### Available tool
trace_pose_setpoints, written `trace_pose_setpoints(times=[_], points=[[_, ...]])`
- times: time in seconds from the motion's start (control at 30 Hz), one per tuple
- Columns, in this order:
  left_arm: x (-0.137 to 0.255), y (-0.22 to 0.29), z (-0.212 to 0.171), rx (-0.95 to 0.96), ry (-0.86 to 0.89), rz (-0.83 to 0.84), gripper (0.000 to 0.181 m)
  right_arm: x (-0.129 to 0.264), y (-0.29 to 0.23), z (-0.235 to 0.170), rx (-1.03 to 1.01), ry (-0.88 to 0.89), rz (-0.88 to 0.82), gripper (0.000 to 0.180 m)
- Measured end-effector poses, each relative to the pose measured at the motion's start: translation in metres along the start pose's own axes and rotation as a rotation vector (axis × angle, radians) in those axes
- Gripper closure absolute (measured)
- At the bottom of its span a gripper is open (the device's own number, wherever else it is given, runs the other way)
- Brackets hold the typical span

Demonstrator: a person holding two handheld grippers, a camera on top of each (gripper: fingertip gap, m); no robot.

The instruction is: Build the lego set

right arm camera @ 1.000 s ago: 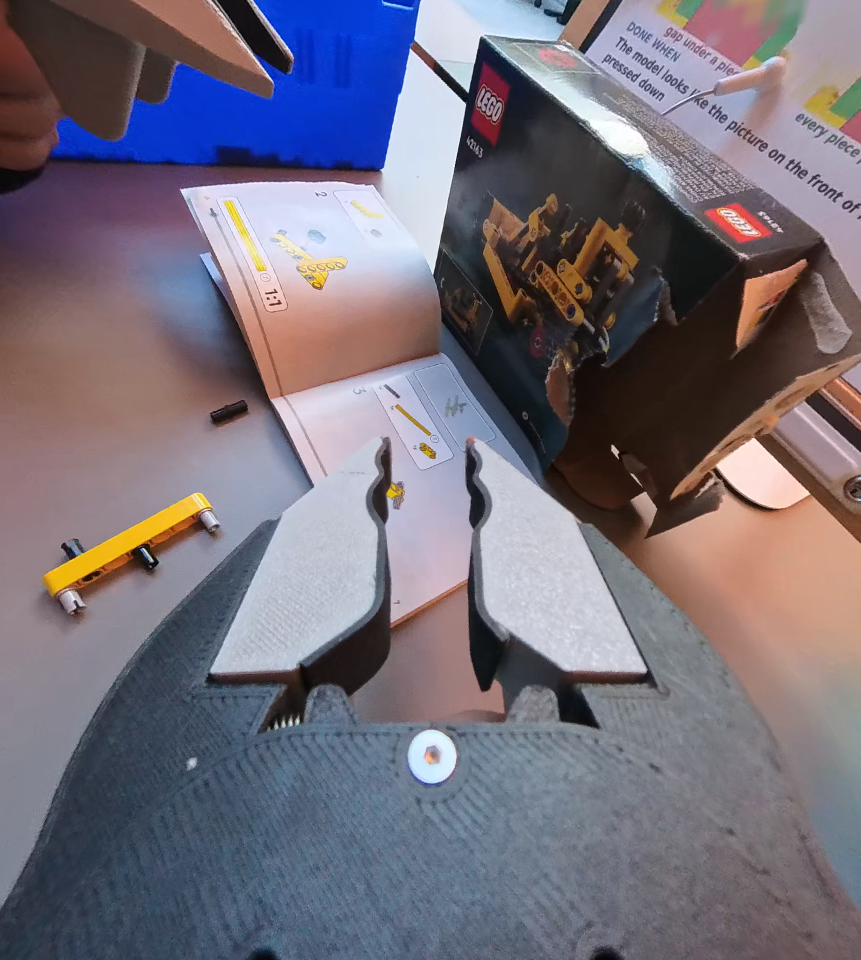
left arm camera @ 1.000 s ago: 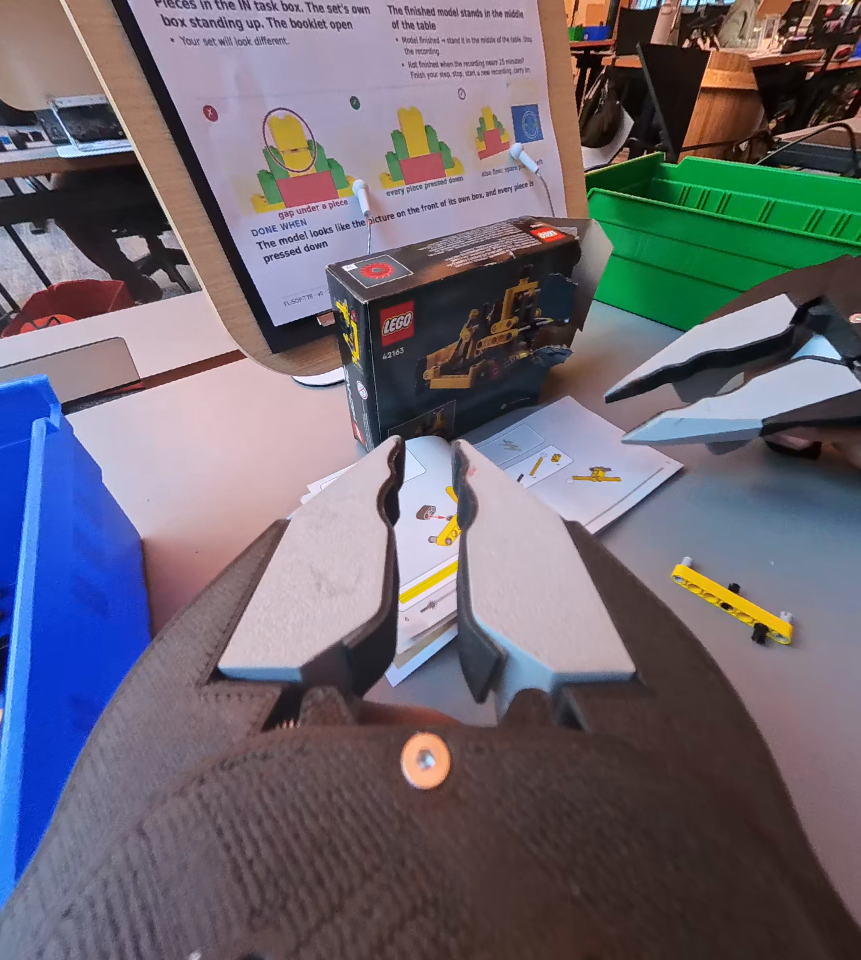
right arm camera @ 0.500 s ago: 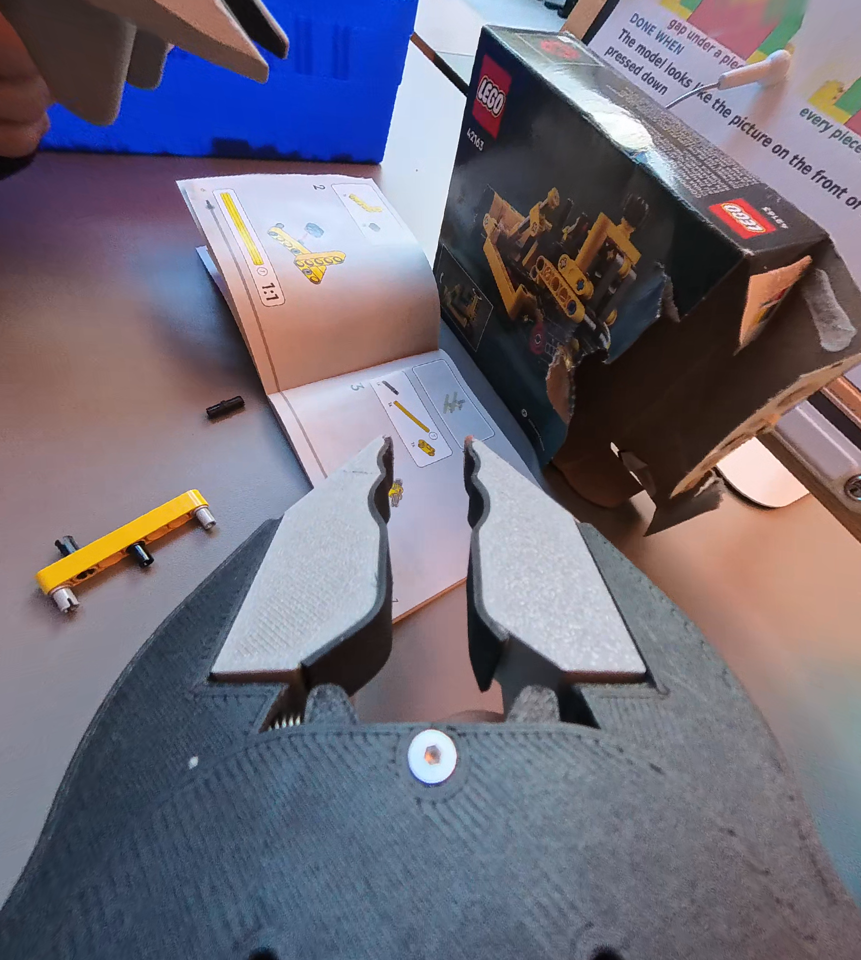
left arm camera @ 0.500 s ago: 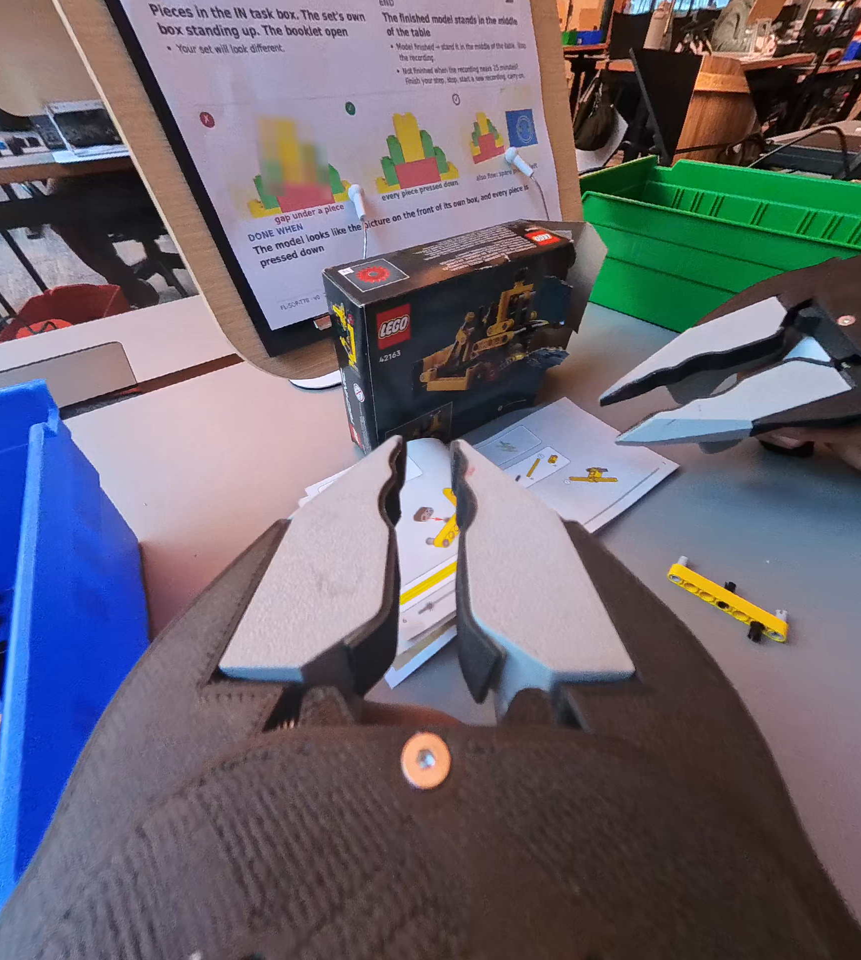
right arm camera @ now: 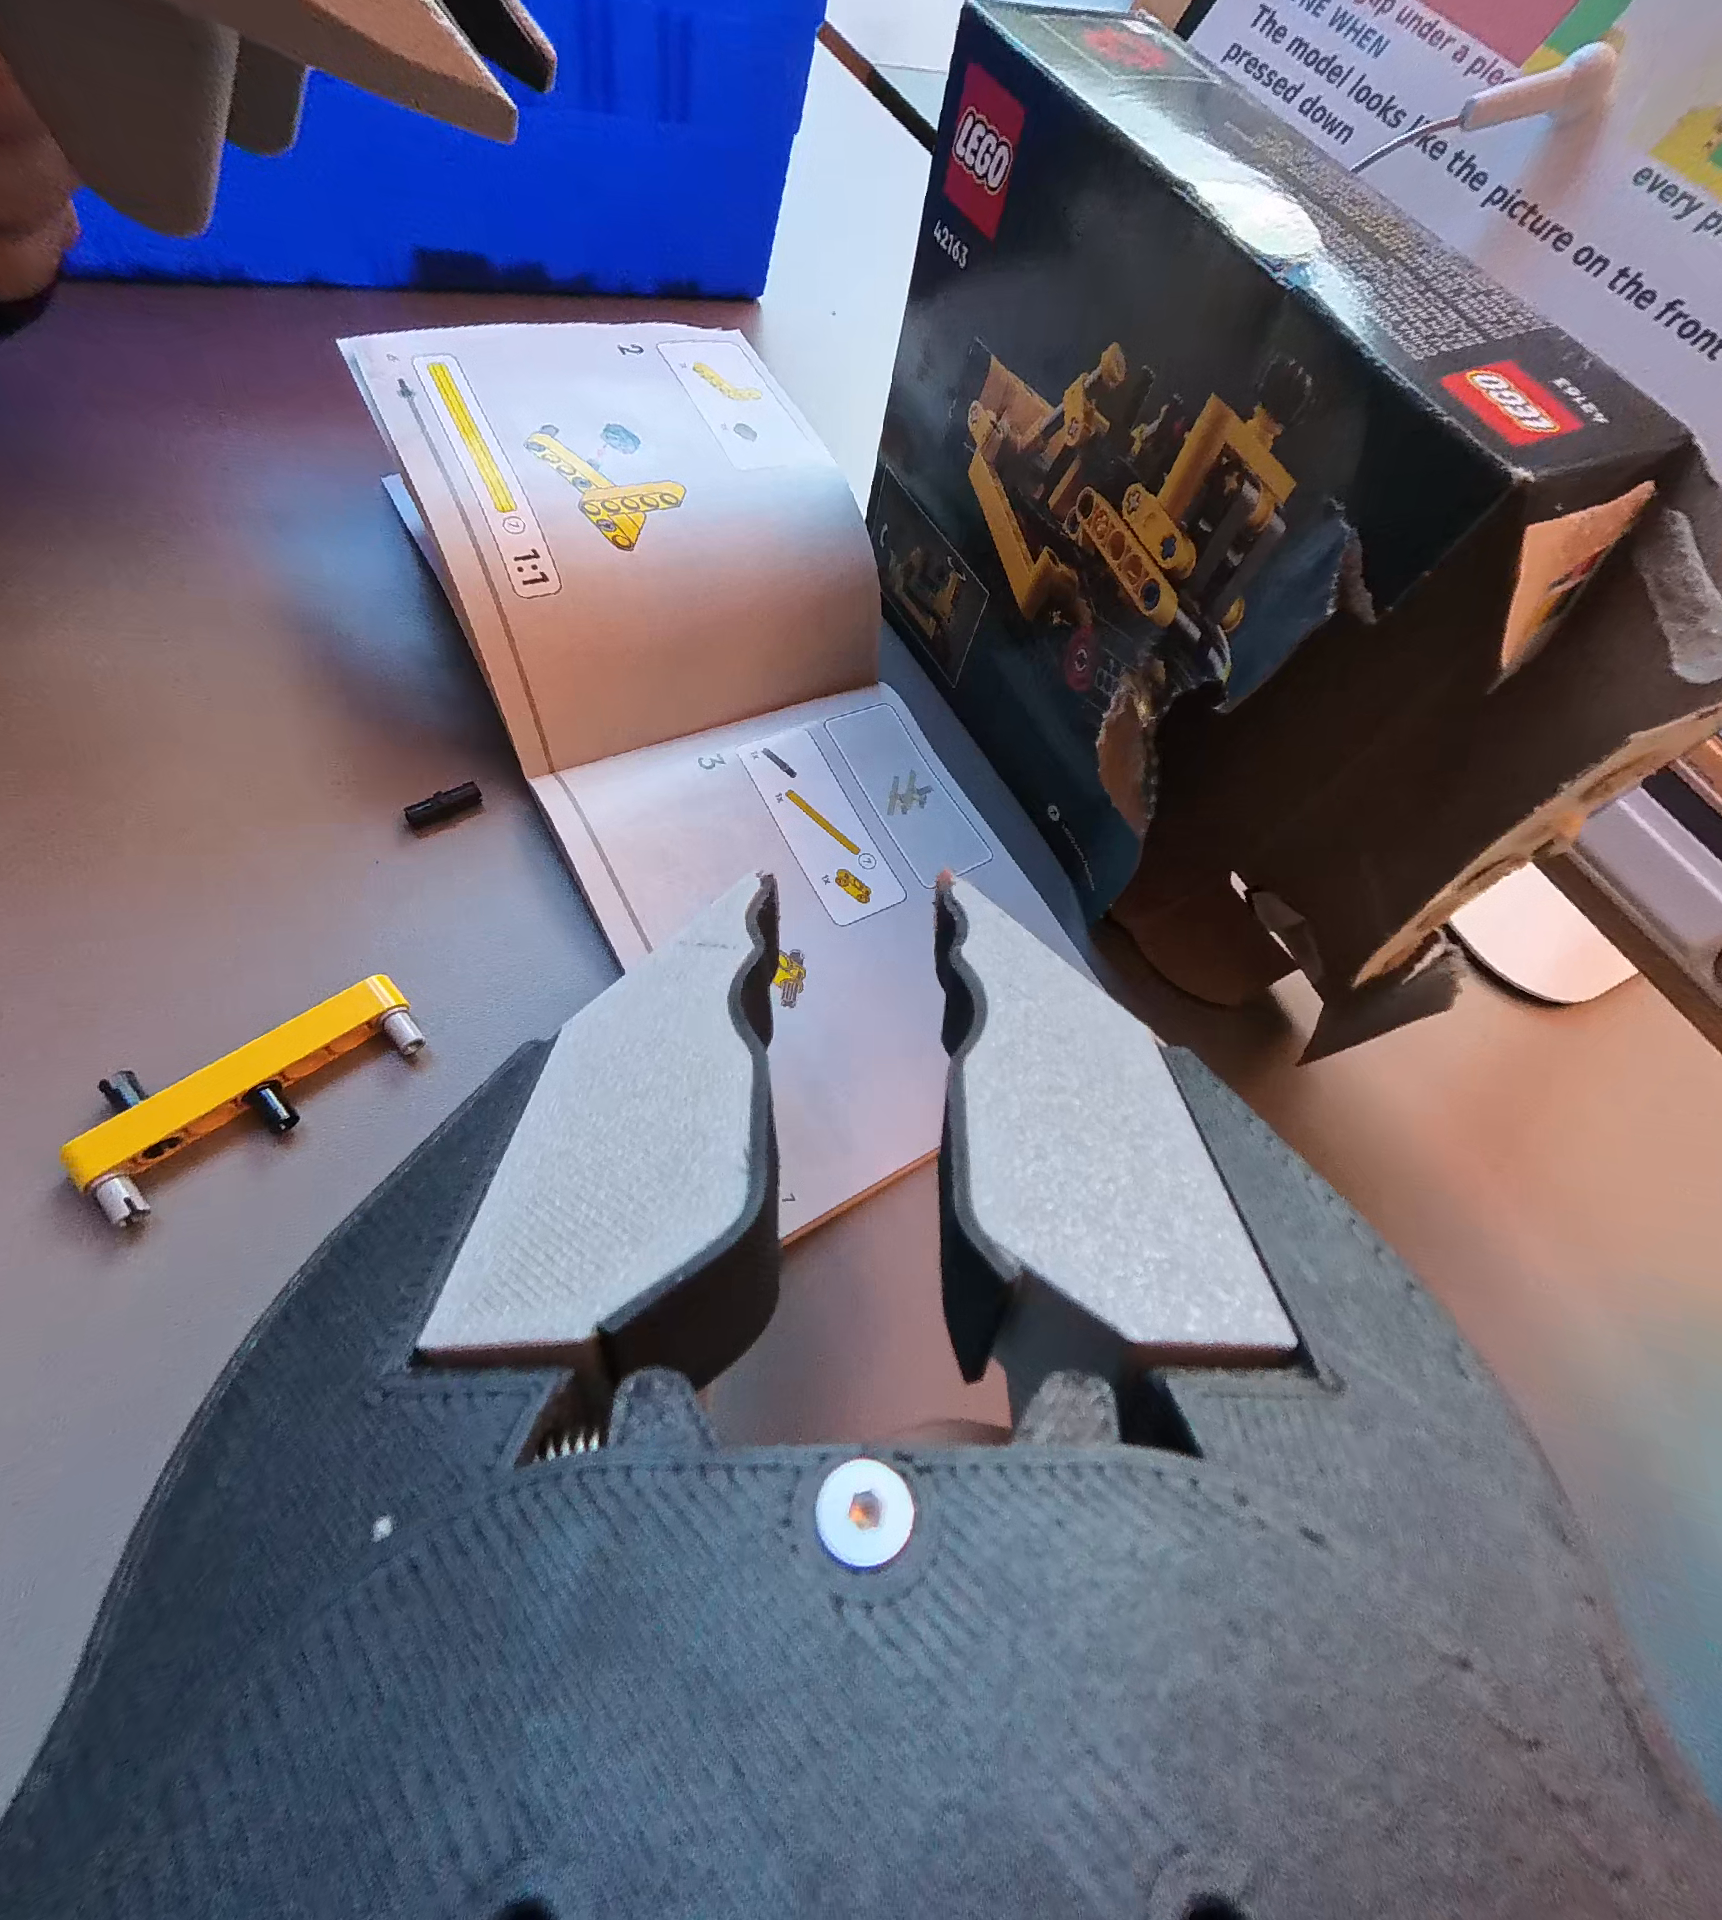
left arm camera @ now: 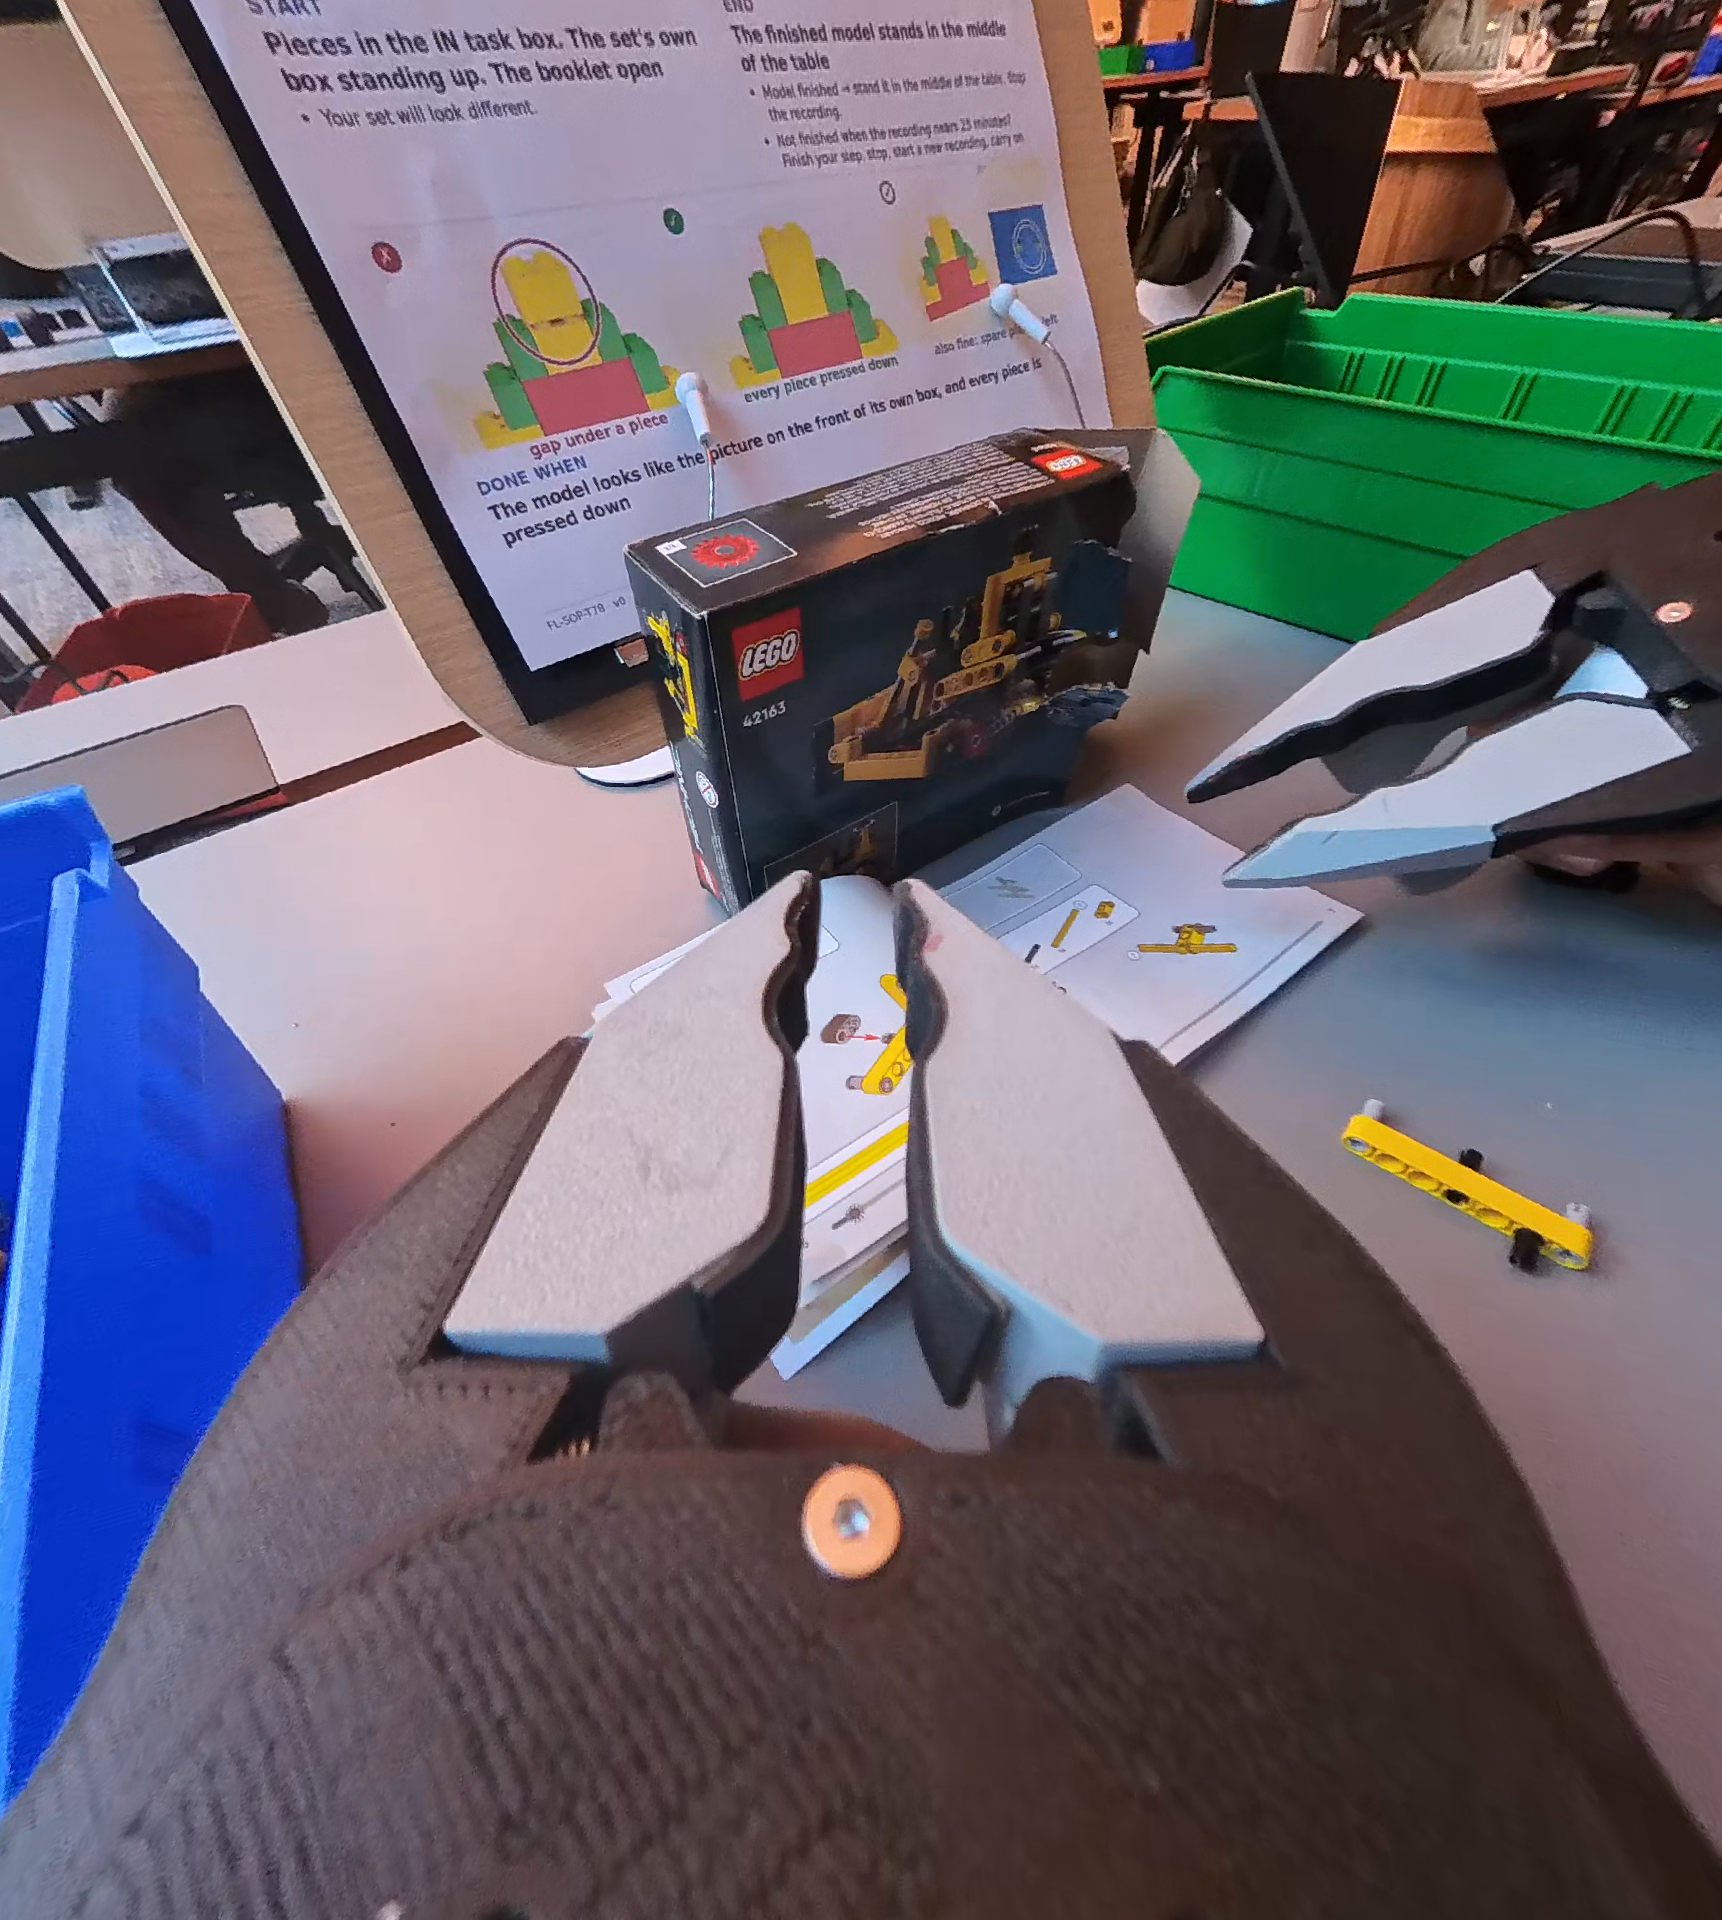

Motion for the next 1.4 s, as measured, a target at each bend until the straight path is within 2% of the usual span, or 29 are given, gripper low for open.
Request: trace_pose_setpoints(times=[1.4], points=[[0.0012, -0.0029, 0.0026, -0.002, 0.017, 0.012, 0.17, -0.0006, 0.004, -0.0011, -0.013, -0.001, 0.025, 0.155]])
Point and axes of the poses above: each gripper's, where its closed fingertips meet, x back along the fingers, z out of its top, y = z × x across the jaws, the point moved 2 cm from there along x, back along the fingers, and after that the axes turned 7 degrees about -x, right-handed, at the moved point
